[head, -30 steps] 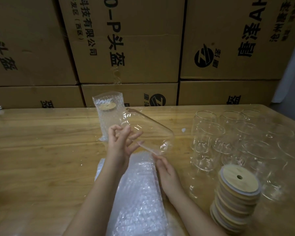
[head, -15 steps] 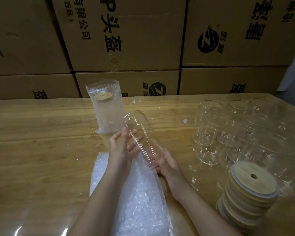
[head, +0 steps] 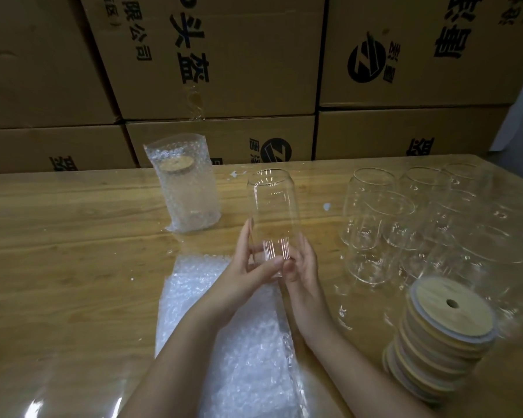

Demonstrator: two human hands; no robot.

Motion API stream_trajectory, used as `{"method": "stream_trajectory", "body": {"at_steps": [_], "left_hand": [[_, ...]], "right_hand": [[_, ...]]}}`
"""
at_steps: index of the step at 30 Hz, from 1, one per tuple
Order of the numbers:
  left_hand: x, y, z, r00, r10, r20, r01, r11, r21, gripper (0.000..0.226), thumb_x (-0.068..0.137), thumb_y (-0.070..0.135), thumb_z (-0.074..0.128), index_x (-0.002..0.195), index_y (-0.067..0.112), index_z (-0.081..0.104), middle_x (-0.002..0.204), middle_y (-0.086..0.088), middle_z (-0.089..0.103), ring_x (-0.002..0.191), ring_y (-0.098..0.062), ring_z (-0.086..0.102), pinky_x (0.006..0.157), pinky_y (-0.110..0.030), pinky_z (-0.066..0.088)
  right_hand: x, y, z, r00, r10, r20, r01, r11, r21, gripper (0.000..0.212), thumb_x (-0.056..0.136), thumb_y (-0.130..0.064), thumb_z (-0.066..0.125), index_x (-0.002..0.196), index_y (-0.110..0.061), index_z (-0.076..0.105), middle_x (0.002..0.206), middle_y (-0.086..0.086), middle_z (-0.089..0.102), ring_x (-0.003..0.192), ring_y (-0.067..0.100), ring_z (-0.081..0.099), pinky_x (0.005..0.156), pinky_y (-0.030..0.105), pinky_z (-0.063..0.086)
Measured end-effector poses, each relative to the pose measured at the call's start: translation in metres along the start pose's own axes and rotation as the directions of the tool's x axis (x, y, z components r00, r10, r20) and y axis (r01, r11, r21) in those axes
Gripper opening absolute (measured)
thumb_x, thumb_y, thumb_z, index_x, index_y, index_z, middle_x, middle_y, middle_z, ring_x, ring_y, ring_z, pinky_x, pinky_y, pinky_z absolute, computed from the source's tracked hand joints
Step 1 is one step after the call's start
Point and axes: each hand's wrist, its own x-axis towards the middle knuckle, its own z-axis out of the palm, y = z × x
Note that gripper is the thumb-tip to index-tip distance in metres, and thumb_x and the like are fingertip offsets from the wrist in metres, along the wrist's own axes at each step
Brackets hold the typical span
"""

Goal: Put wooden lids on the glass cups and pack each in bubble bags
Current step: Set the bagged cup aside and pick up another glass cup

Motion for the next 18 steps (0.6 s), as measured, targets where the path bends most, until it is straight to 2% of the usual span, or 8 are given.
{"method": "stream_trajectory", "body": {"at_steps": [3, 5, 7, 8, 9, 12, 15, 18], "left_hand": [[0.0, -0.003, -0.005, 1.0, -0.012, -0.028, 0.011, 1.0, -0.017, 0.095, 0.079, 0.041, 0.071, 0.148, 0.05, 0.007, 0.136, -0.006, 0.053, 0.118, -0.015, 0.06, 0.102, -0.044, 0.047], [-0.001, -0.004, -0.008, 0.998, 0.0, -0.071, -0.002, 1.0, -0.03, 0.089, 0.074, 0.042, 0.075, 0.141, 0.059, 0.019, 0.137, 0.004, 0.052, 0.118, -0.009, 0.059, 0.101, -0.039, 0.047], [0.0, -0.004, -0.009, 0.992, 0.025, -0.122, -0.027, 0.999, -0.018, 0.083, 0.068, 0.04, 0.078, 0.133, 0.061, 0.032, 0.127, 0.025, 0.056, 0.114, -0.001, 0.059, 0.092, -0.03, 0.05], [0.0, -0.005, -0.01, 0.988, 0.037, -0.151, -0.042, 0.999, -0.03, 0.085, 0.065, 0.037, 0.082, 0.132, 0.059, 0.036, 0.123, 0.027, 0.058, 0.111, 0.0, 0.061, 0.087, -0.026, 0.051], [0.001, -0.006, -0.01, 0.982, 0.042, -0.186, -0.053, 0.997, -0.053, 0.089, 0.06, 0.033, 0.087, 0.132, 0.055, 0.039, 0.124, 0.021, 0.059, 0.108, -0.004, 0.063, 0.084, -0.024, 0.052], [0.002, -0.006, -0.013, 0.962, 0.024, -0.274, -0.07, 0.984, -0.162, 0.084, 0.057, 0.018, 0.084, 0.128, 0.038, 0.045, 0.131, 0.0, 0.058, 0.099, -0.01, 0.066, 0.076, -0.023, 0.053], [0.003, -0.003, -0.015, 0.949, -0.021, -0.313, -0.073, 0.955, -0.288, 0.065, 0.061, 0.017, 0.078, 0.118, 0.028, 0.05, 0.129, -0.003, 0.061, 0.096, -0.011, 0.065, 0.073, -0.029, 0.055], [0.002, -0.001, -0.019, 0.941, -0.046, -0.335, -0.098, 0.911, -0.4, 0.066, 0.056, 0.025, 0.083, 0.114, 0.021, 0.051, 0.109, 0.0, 0.07, 0.1, -0.022, 0.062, 0.073, -0.035, 0.056]], "right_hand": [[-0.002, 0.001, 0.001, 0.998, 0.025, 0.054, -0.023, 0.999, -0.038, 0.098, 0.071, -0.084, 0.041, 0.149, -0.033, 0.011, 0.14, -0.03, 0.035, 0.12, -0.024, 0.037, 0.09, 0.0, 0.036], [-0.001, 0.003, 0.0, 0.997, 0.044, 0.062, -0.042, 0.999, -0.032, 0.071, 0.084, -0.068, 0.034, 0.146, -0.037, 0.019, 0.138, -0.036, 0.037, 0.126, -0.018, 0.036, 0.106, 0.013, 0.035], [0.0, 0.003, -0.001, 0.997, 0.069, 0.041, -0.069, 0.998, 0.001, 0.056, 0.084, -0.058, 0.038, 0.137, -0.04, 0.033, 0.14, -0.024, 0.045, 0.131, -0.005, 0.04, 0.115, 0.029, 0.03], [0.002, 0.002, -0.002, 0.996, 0.08, 0.031, -0.081, 0.996, 0.025, 0.054, 0.082, -0.057, 0.043, 0.133, -0.039, 0.04, 0.14, -0.017, 0.049, 0.13, -0.001, 0.043, 0.115, 0.033, 0.031], [0.002, 0.002, -0.002, 0.996, 0.091, 0.027, -0.092, 0.995, 0.049, 0.055, 0.079, -0.057, 0.048, 0.13, -0.036, 0.045, 0.138, -0.013, 0.053, 0.128, 0.001, 0.047, 0.114, 0.034, 0.033], [0.004, 0.002, -0.002, 0.994, 0.097, 0.051, -0.101, 0.99, 0.099, 0.05, 0.077, -0.043, 0.058, 0.124, -0.028, 0.052, 0.132, -0.004, 0.06, 0.121, 0.005, 0.056, 0.107, 0.028, 0.041], [0.004, 0.004, 0.0, 0.994, 0.077, 0.08, -0.084, 0.992, 0.094, 0.046, 0.078, -0.033, 0.061, 0.122, -0.029, 0.051, 0.126, -0.008, 0.063, 0.119, 0.006, 0.057, 0.102, 0.025, 0.045], [0.002, 0.004, 0.001, 0.993, 0.04, 0.107, -0.048, 0.996, 0.075, 0.05, 0.08, -0.029, 0.061, 0.128, -0.025, 0.049, 0.126, -0.01, 0.063, 0.12, 0.004, 0.056, 0.1, 0.023, 0.045]]}}
